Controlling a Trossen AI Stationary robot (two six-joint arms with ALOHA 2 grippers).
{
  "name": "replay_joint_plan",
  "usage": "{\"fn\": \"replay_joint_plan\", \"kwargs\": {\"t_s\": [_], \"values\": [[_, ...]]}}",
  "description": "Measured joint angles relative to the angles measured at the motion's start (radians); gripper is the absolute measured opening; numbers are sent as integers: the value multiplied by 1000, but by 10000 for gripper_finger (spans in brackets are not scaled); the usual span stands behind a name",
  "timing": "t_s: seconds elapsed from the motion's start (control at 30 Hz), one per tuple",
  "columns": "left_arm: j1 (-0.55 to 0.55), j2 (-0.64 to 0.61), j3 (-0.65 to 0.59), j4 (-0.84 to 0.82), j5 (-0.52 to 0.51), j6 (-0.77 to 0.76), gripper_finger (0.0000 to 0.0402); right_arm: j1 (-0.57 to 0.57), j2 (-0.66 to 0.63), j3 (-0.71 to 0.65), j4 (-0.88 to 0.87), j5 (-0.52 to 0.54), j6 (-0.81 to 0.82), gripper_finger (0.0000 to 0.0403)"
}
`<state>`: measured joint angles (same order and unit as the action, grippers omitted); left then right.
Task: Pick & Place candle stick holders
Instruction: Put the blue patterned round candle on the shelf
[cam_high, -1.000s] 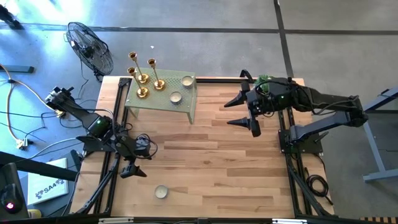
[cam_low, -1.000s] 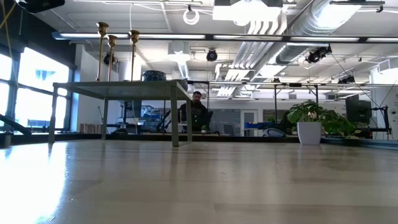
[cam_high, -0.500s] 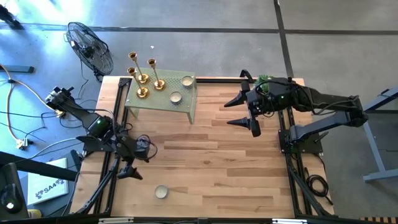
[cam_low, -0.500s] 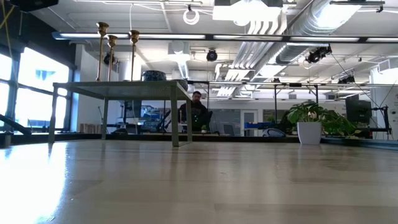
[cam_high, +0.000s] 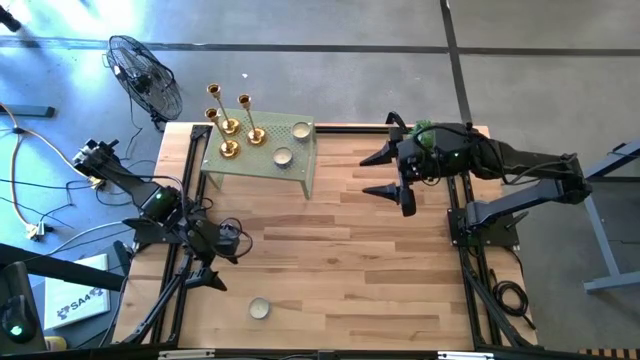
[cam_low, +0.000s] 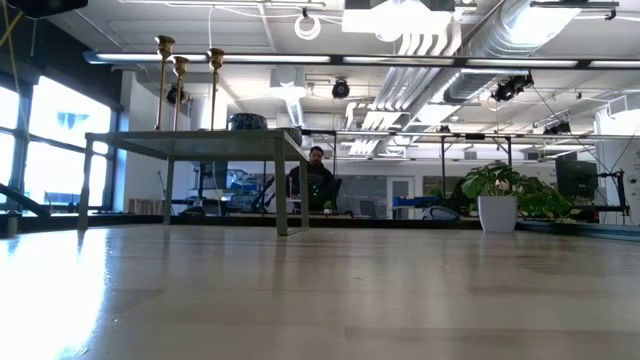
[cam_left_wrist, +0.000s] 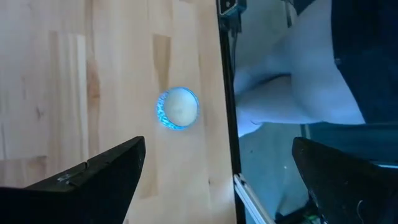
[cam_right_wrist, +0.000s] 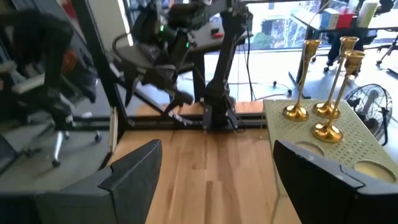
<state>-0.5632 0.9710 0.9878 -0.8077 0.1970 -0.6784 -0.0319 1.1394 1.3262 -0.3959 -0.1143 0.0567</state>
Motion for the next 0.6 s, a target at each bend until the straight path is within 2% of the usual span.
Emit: {"fn": "replay_joint_plan", "kwargs": {"t_s": [0.1,0.2,0.27,0.33,0.6], "values": [[0,1,0,5,-51,-7,398,0,0,0,18,0,15,303],[-12,17,0,34,-98,-138,398,0,0,0,19,-4,21,303],[-19,16,-1,30,-83,-209,398,0,0,0,18,-4,30,303],[-20,14,0,27,-25,-254,398,0,0,0,11,-5,31,303],[-20,23,-1,44,-94,-466,398,0,0,0,-5,-5,-37,303]]}}
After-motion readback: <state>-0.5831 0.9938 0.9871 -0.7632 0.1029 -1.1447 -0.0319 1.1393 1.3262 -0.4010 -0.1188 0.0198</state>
